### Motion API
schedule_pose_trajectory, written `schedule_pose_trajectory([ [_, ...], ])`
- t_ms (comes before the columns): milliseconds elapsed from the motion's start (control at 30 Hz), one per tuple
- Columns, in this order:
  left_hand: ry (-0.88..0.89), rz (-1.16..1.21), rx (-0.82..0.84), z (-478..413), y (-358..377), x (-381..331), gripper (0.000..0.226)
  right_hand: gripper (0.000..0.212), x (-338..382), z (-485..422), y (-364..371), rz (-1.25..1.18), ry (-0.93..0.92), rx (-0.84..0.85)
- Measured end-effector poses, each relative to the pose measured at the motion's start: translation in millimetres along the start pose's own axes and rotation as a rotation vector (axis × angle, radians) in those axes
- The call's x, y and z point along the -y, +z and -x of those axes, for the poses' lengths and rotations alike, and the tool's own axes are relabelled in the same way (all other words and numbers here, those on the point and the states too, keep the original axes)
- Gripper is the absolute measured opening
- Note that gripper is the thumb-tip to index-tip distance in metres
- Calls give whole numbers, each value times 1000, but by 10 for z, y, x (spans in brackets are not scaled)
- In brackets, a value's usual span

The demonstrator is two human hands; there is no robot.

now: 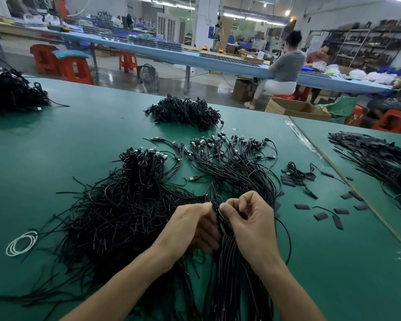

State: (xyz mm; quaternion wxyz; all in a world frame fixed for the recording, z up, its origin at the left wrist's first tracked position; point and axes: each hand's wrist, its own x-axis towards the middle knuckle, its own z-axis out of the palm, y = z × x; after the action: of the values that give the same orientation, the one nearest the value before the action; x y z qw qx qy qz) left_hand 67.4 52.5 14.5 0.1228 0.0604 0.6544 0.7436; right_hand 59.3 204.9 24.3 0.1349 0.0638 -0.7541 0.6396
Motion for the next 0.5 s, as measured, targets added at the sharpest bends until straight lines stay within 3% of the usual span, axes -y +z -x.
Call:
schedule_pose_trajectory([
  [167,12,-175,36,24,-36,21,27,42,12,8,-17,88,-76,24],
  [367,97,-82,-92,-12,-38,68,18,39,13,36,29,-85,21,82],
  [500,96,135,-179,-47,-34,45,32,34,-8,69,63,-276,143,146],
])
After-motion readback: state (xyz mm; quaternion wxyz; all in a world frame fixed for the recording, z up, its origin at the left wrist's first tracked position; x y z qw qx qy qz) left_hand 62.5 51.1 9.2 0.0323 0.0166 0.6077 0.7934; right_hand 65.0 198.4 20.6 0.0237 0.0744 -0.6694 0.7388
